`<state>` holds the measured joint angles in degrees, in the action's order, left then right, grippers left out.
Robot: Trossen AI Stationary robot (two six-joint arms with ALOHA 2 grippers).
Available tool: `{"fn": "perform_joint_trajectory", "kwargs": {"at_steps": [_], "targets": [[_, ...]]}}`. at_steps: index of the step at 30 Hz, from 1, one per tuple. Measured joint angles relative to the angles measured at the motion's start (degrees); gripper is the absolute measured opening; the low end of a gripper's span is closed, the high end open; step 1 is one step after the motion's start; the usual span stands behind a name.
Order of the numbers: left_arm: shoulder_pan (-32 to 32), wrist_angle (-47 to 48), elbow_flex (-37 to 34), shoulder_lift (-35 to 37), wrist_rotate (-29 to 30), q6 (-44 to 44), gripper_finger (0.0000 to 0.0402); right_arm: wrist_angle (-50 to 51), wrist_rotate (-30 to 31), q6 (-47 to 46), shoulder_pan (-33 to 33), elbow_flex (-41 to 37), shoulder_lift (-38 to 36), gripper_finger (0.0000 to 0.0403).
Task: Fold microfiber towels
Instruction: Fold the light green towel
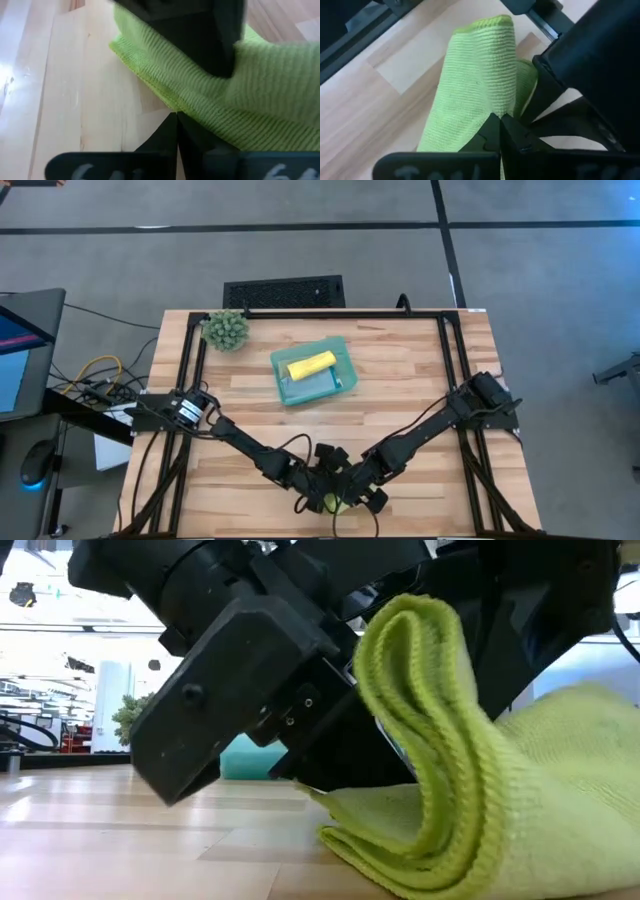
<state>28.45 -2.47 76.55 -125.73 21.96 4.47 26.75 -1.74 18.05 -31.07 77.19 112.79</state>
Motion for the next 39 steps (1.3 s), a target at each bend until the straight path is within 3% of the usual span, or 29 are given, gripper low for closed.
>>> {"fn": "perform_joint_trajectory", "kwargs": {"at_steps": [5,13,23,28,39], "targets": [[0.6,7.9,3.1,-0.1,3.2,0.3,0.0000,-0.6,-0.4,-0.7,0.1,0.0,-0.2,0.0014],[3.9,30.3,10.7,0.0,9.4,4.8,0.0000,1.0,-0.8,-3.1,0.4,-0.1,-0.3,0.0018],[9.4,50.3,13.0,0.1,18.6,21.4,0.0000,-1.4,-0.7,-1.8,1.2,-0.1,0.9,0.0025],[12.5,52.5,13.1,0.1,22.4,27.1,0.0000,-3.5,0.6,-1.2,1.6,-0.1,1.0,0.0047],[13.5,51.6,13.1,0.2,25.4,28.1,0.0000,0.2,1.4,-6.5,4.3,-0.2,0.7,0.0115]]}}
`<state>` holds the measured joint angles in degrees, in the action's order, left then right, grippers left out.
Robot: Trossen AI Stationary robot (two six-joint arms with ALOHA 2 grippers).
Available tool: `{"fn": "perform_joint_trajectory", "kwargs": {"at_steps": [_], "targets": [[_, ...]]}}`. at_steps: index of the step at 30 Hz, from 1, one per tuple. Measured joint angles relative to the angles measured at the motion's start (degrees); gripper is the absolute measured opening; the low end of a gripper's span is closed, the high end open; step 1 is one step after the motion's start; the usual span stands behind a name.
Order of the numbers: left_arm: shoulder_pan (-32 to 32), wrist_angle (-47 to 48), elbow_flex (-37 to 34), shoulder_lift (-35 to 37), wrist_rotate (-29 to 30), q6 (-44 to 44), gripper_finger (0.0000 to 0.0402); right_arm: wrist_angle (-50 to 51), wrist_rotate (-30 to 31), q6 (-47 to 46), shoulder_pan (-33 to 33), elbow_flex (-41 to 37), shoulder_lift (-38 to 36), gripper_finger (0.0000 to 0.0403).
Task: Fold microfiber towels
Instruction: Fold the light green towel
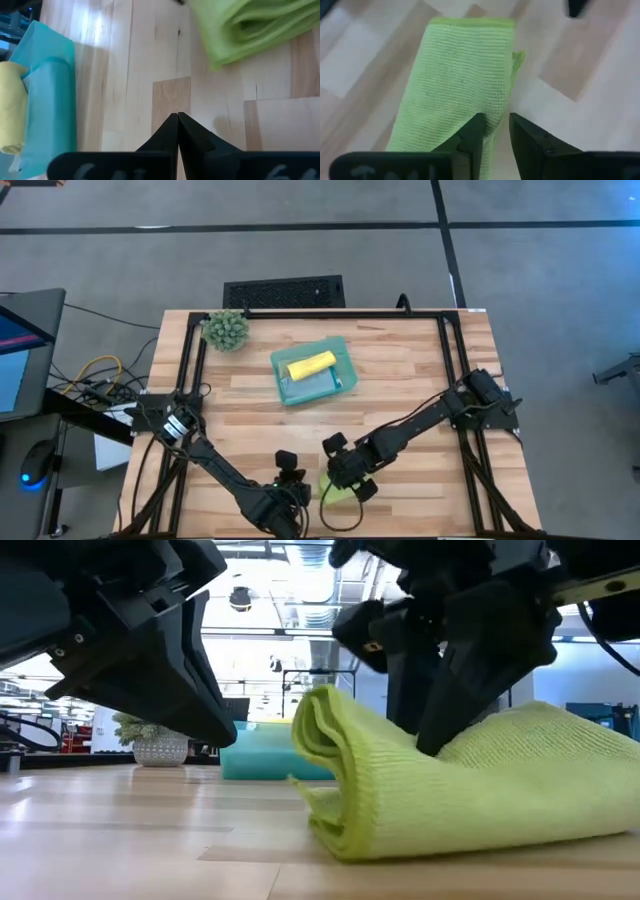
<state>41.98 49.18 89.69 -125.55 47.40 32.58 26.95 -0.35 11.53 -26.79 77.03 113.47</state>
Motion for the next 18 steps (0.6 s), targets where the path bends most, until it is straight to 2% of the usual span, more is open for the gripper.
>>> {"fn": "perform_joint_trajectory", "kwargs": {"at_steps": [4,10,15,18], "targets": [[0.3,-0.1,1.0,0.0,1.5,-0.4,0.0000,1.6,2.7,-3.1,-0.4,0.0,-2.6,0.0115],[1.6,-0.3,3.4,0.1,4.6,-1.9,0.0000,2.8,6.3,-6.7,-2.0,-1.0,-6.4,0.0093],[2.8,-0.4,3.4,0.1,6.0,-1.5,0.0000,1.6,14.2,-12.7,-4.4,-8.5,-13.9,0.0064],[3.0,-2.5,3.4,0.1,6.8,-2.9,0.0000,-4.7,15.7,-16.6,-5.9,-15.6,-20.5,0.0048]]}}
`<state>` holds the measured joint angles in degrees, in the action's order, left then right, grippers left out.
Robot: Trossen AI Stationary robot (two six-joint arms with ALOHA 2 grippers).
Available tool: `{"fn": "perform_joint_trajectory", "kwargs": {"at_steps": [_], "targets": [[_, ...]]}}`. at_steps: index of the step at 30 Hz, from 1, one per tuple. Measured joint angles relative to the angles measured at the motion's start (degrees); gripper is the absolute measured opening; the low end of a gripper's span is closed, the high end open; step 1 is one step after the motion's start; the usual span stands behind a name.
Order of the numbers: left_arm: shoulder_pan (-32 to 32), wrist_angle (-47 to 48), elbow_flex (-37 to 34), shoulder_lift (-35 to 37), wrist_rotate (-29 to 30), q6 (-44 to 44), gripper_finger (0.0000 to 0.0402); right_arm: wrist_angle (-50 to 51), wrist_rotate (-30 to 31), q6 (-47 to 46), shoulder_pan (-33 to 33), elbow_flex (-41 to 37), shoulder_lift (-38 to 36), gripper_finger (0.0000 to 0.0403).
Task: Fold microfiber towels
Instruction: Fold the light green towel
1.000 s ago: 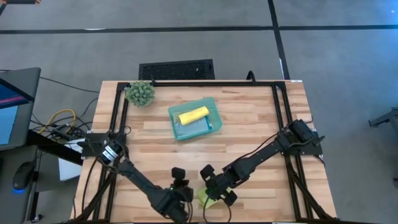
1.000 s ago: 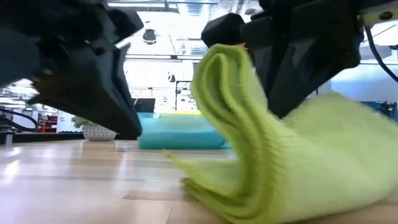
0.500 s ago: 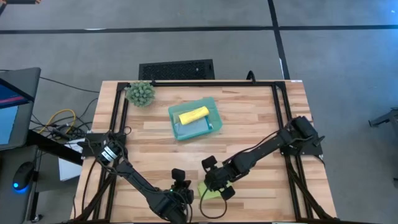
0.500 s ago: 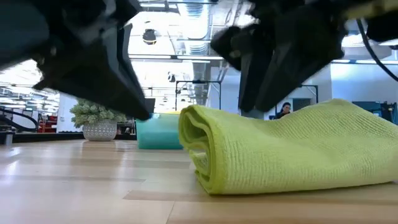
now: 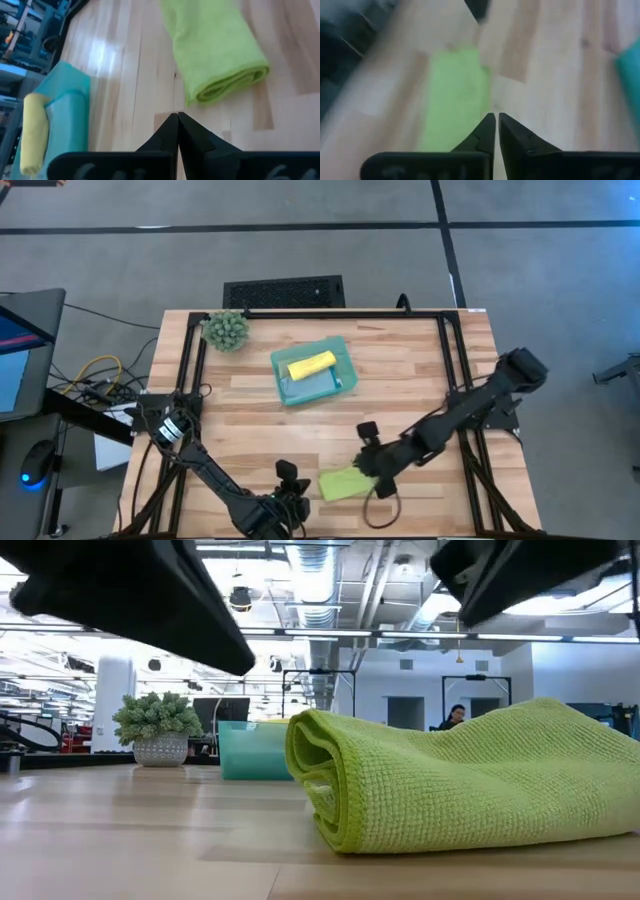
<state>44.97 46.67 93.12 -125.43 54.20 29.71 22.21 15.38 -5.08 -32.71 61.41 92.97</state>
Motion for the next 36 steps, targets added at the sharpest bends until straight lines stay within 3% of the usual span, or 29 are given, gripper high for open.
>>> {"fn": "perform_joint_trajectory", "kwargs": {"at_steps": [5,11,18,23,36], "targets": [[-0.8,-3.7,0.0,0.0,-2.3,-3.9,0.0000,-20.1,-8.4,-8.3,-0.4,-11.5,-4.1,0.0031],[-2.8,-6.8,0.0,0.0,-6.2,-5.7,0.0000,-35.6,-10.9,-14.5,0.3,-17.9,1.0,0.0055],[-4.6,-10.8,0.0,-0.1,-10.5,-8.7,0.0000,-27.9,-9.7,-20.1,0.9,-17.9,2.5,0.0101],[-4.6,-10.8,-0.1,-0.1,-10.5,-8.5,0.0000,-18.8,-5.9,-27.0,-2.3,-17.8,0.1,0.0092],[-4.5,-11.1,-0.1,-0.2,-10.4,-8.3,0.0000,-12.2,6.7,-32.9,-12.3,-17.8,-9.0,0.0058]]}}
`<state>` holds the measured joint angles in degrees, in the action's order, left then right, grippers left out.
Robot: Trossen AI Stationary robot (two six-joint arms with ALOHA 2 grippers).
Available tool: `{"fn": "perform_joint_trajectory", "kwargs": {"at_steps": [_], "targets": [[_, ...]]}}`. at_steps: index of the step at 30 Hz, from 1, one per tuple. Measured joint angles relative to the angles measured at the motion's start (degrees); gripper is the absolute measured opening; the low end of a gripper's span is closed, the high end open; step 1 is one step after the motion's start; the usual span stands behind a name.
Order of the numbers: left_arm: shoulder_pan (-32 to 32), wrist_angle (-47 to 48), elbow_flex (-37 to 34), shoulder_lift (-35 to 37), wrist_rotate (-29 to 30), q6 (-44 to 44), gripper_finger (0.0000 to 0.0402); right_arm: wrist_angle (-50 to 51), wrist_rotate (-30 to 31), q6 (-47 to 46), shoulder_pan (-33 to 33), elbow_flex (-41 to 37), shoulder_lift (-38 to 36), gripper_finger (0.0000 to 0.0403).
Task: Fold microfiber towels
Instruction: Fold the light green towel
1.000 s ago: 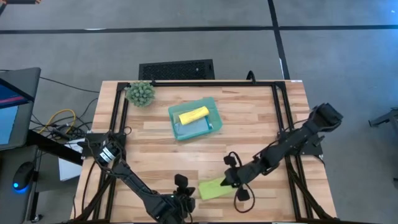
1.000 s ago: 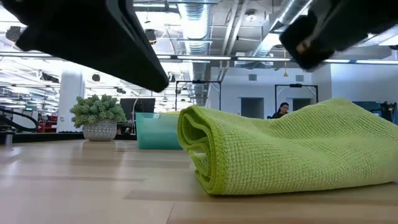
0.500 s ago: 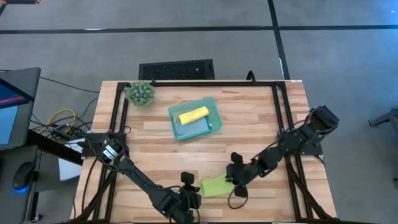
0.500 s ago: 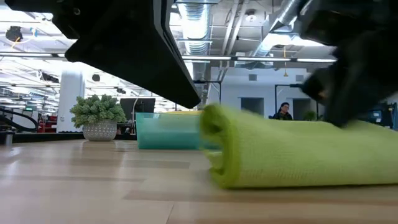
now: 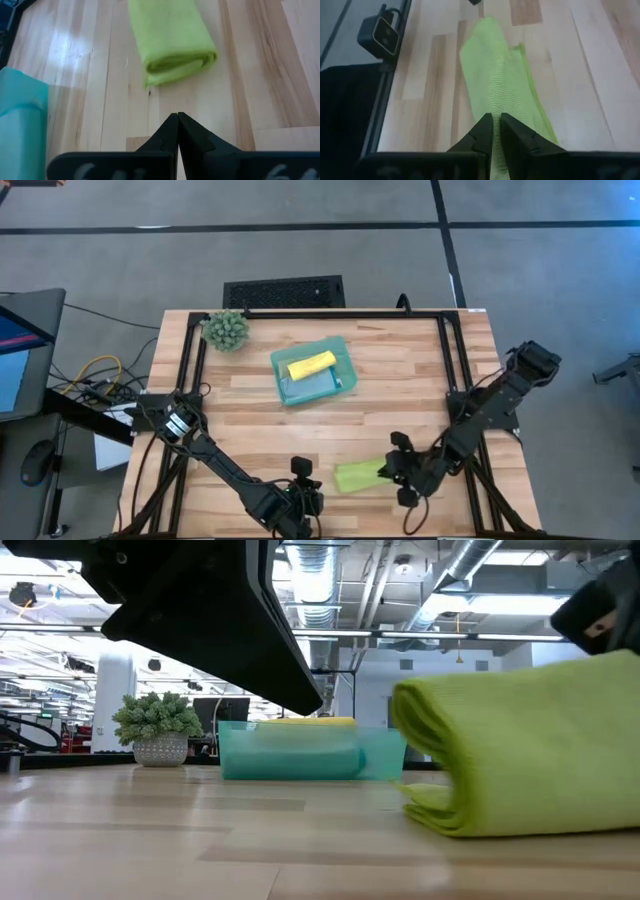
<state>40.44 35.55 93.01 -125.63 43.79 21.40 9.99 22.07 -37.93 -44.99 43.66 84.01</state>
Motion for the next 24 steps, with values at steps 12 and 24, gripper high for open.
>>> {"fn": "perform_joint_trajectory", "kwargs": {"at_steps": [12,24], "targets": [[-1.5,-5.8,-3.3,-0.1,-1.3,-3.0,0.0000,3.0,3.1,-4.1,-0.1,0.0,4.6,0.0058],[-3.0,-12.9,-3.3,-0.1,-3.4,-8.4,0.0000,10.5,5.7,-12.5,-1.9,0.0,2.7,0.0013]]}}
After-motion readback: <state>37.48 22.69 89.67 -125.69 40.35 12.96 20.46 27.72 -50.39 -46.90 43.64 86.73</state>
